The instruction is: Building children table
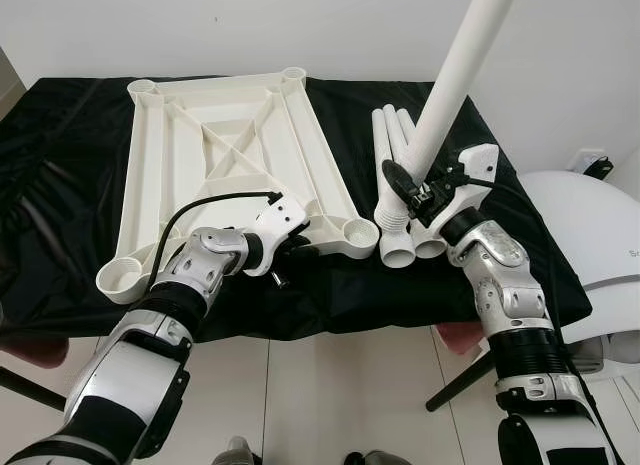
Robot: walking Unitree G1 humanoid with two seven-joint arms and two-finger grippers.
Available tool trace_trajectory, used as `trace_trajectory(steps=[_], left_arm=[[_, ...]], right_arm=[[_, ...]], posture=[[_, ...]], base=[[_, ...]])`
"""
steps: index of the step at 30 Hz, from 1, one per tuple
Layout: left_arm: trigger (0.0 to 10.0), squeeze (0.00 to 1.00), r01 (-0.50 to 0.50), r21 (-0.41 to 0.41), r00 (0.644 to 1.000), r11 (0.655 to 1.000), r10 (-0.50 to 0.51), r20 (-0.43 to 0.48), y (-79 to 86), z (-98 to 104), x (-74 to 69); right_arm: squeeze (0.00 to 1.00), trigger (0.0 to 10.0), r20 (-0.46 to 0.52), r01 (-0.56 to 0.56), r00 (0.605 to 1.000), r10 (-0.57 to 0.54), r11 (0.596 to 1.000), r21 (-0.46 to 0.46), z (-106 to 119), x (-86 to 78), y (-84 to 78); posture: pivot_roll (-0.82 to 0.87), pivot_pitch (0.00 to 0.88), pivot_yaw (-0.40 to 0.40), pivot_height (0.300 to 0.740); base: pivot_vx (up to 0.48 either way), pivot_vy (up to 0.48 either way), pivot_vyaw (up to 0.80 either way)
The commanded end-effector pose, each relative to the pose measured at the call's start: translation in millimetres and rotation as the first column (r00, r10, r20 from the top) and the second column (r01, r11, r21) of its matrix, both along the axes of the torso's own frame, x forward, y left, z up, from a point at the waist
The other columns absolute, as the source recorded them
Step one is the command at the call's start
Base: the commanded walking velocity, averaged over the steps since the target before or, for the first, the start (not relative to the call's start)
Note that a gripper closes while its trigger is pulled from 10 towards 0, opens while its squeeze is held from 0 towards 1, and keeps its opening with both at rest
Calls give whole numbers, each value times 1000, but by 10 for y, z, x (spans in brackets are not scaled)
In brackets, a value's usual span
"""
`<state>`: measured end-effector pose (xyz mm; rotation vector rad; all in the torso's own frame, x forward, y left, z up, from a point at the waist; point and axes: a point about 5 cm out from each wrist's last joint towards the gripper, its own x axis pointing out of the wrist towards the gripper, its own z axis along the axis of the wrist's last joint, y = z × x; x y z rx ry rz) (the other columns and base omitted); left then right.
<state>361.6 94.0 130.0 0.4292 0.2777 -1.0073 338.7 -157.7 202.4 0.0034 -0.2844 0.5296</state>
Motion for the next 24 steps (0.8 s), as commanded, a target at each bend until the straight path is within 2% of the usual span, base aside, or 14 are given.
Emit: trace_trajectory(steps=[1, 6, 12, 18, 24], left_arm=[[10000, 0, -115, 26, 993, 993, 113, 45, 108, -46, 31], [10000, 0, -92, 35, 994, 995, 90, 54, 164, -56, -23], [10000, 0, -97, 64, 994, 993, 93, 56, 378, -100, -129], [10000, 0, -101, 58, 993, 993, 97, 65, 410, -77, -151], [10000, 0, -64, 52, 995, 997, 60, 76, 340, -43, -222]], right_arm=[[0, 10000, -1, -34, 999, 34, 999, -5, -20, -8, 17], [0, 10000, -10, -97, 995, 97, 995, 2, -61, 0, 73], [0, 10000, -42, -182, 982, 184, 983, 36, -154, -3, 120], [0, 10000, -42, -200, 978, 202, 979, 41, -164, -8, 125], [0, 10000, -31, -231, 972, 233, 971, 59, -150, 0, 154]], posture=[[-14, 15, 3, 740], [-6, 14, -4, 740], [20, 17, -23, 740], [24, 19, -25, 740], [28, 23, -27, 740]], base=[[0, 0, 0], [0, 0, 0], [0, 0, 0], [0, 0, 0], [0, 0, 0]])
